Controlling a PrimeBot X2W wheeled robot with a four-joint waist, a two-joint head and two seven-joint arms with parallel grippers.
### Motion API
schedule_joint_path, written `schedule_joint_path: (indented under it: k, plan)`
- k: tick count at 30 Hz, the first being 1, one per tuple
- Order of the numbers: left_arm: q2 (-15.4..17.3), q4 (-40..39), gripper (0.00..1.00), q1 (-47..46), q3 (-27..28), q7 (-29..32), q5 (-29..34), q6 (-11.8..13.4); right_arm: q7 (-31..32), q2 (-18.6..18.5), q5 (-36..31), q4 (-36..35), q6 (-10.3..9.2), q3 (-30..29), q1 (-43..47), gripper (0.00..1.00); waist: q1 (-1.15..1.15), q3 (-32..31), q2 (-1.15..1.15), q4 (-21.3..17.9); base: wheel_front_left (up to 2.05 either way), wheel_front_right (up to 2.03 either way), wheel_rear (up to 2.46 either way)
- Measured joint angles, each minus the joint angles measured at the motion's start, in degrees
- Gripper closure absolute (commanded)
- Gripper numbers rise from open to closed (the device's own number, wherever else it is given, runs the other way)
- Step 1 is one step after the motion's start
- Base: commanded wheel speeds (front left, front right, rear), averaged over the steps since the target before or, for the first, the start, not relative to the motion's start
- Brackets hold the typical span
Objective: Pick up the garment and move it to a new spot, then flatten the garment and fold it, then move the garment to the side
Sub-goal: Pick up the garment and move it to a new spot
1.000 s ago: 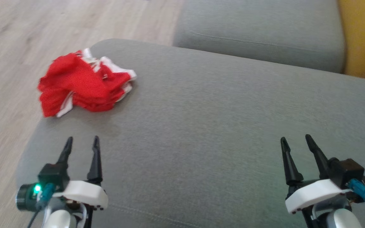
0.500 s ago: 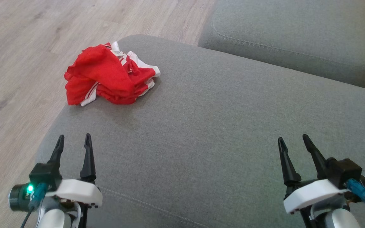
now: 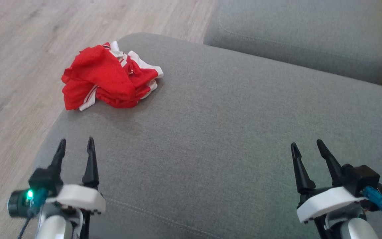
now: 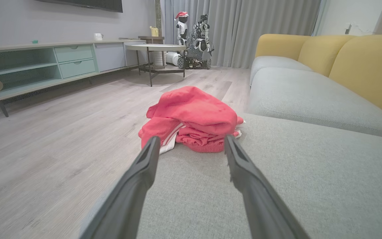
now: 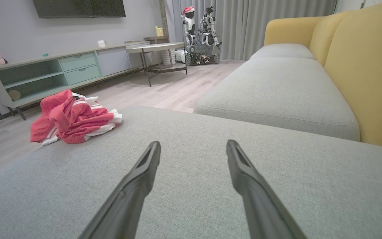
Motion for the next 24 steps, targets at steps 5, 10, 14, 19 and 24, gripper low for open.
schedule_joint_path:
  k: [5,10,14,19,24]
  plan:
    - [0.04,0.38,0.00,-3.59,1.24,0.00,-0.22,-0.60,1.30,0.00,-0.70,-1.42,0.00,-0.04,-0.01,0.00,0.00,1.93,0.00,-0.68,0.00,0.00,0.00]
    - [-0.02,1.54,0.00,-10.64,3.41,-0.01,-1.13,-1.46,3.69,0.00,-3.08,-3.94,0.00,-0.03,-1.37,0.00,0.00,6.57,0.00,-1.78,0.00,0.00,0.00]
    - [0.00,4.41,0.00,-16.90,5.36,-0.19,-1.52,-2.47,4.98,-0.08,-4.72,-6.32,0.00,0.23,-5.60,0.00,0.00,11.28,0.00,-3.05,0.00,0.00,0.00]
    - [0.10,10.60,0.00,-25.54,7.23,-0.34,-1.52,-4.08,5.72,-0.60,-5.09,-7.22,0.00,0.71,-8.92,0.00,0.00,17.04,0.00,-4.87,0.00,0.00,0.00]
    - [0.48,21.02,0.00,-32.98,8.16,-0.42,-2.19,-6.56,5.72,-1.29,-5.09,-7.13,0.00,1.59,-10.15,0.00,0.01,21.31,0.00,-6.79,0.00,0.00,0.00]
